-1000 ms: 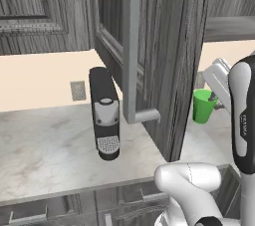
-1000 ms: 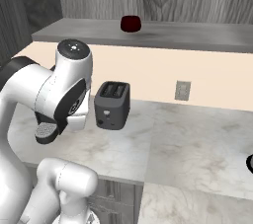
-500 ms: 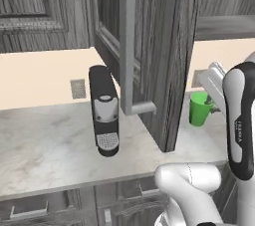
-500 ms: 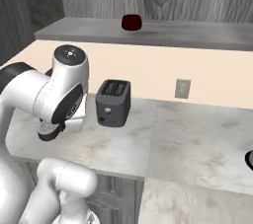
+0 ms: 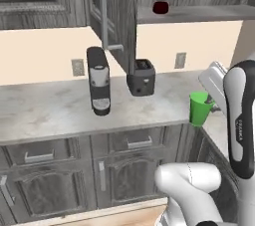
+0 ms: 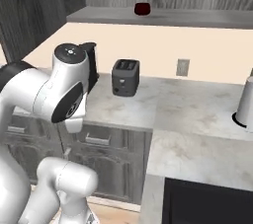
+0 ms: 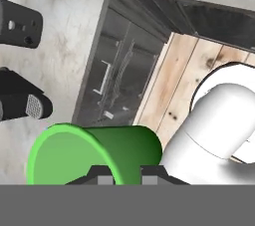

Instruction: There is a tray on the dining counter. Grab the cup, mug, and pitcher and place them on the tray. The pitcher may be placed next to the tray if it cannot fit the tray.

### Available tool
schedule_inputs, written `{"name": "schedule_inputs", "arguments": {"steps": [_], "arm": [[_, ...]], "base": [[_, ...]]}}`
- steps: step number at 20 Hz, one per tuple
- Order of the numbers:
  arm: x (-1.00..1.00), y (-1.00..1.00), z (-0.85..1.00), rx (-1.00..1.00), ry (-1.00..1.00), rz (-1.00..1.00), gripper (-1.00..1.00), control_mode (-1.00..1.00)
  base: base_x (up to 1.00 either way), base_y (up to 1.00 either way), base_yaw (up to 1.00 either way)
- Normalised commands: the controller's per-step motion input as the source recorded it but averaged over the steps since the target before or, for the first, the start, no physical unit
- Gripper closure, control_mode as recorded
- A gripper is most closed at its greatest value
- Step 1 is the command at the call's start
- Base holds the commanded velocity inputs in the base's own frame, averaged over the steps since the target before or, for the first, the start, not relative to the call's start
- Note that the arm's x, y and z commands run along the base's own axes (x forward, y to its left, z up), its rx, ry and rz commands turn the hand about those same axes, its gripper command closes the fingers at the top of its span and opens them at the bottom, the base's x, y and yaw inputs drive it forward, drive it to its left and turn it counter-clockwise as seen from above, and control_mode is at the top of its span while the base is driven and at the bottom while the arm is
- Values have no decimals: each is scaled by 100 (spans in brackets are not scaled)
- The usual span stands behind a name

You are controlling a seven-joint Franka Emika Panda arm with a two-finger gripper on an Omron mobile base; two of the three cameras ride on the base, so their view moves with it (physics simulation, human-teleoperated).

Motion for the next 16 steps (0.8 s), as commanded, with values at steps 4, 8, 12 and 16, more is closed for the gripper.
{"name": "schedule_inputs", "arguments": {"steps": [4,8,12,16], "arm": [[0,0,0,0,0,0,100,100],[0,0,0,0,0,0,100,100],[0,0,0,0,0,0,100,100],[0,0,0,0,0,0,100,100]], "base": [[-70,0,4],[-19,21,37],[-6,82,50],[-1,74,65]]}}
